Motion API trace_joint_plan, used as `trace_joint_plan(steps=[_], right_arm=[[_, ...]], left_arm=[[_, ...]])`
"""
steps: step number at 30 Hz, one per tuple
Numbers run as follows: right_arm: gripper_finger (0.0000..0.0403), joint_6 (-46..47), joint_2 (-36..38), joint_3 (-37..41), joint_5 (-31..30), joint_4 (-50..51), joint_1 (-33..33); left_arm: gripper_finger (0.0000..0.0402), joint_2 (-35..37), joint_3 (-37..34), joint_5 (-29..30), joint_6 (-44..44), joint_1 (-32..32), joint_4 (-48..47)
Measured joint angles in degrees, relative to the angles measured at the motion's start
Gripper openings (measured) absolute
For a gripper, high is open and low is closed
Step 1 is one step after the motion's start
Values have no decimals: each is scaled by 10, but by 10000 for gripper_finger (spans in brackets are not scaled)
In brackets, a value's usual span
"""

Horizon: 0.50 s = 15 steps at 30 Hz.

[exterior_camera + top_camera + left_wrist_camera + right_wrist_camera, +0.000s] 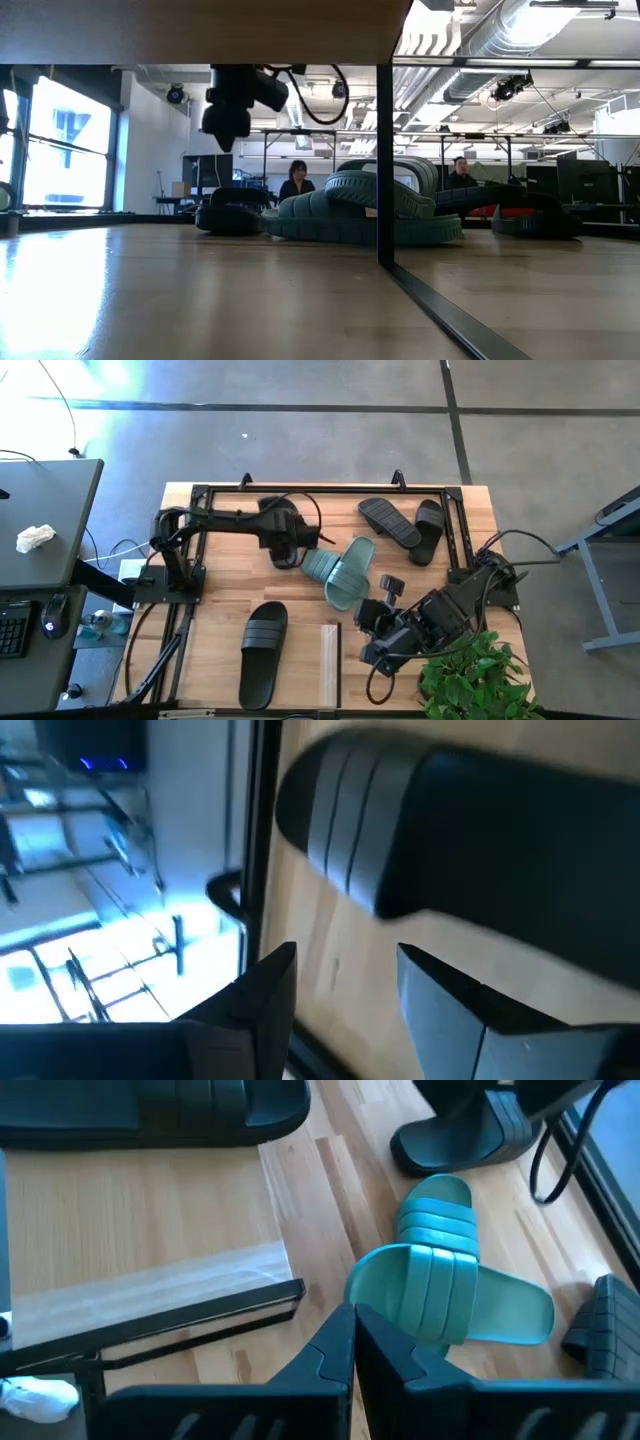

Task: Pick and place slides into the shelf
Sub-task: Put the pair black slipper on the shelf

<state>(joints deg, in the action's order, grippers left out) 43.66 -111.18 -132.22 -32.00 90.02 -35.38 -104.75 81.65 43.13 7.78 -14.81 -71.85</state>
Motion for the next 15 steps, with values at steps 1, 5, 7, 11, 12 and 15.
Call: trace_joint_plan(steps=[1, 5, 7, 11, 12, 15], right_arm=[[1, -1, 0, 0, 1, 0, 0], [1, -1, 0, 0, 6, 0, 5], [1, -2, 0, 0, 7, 0, 6], [1, -6, 0, 0, 21, 0, 6], [1, -5, 0, 0, 23, 0, 7], [1, 5, 0, 0, 29, 0, 13]], left_arm=[[156, 0, -8, -4, -11, 0, 20], [156, 0, -34, -47, -42, -1, 90], [156, 0, -43, -49, -45, -1, 102], [156, 0, -45, -49, -47, -2, 108], [156, -3, -45, -50, -55, -2, 114], [156, -8, -45, -57, -81, -2, 120]])
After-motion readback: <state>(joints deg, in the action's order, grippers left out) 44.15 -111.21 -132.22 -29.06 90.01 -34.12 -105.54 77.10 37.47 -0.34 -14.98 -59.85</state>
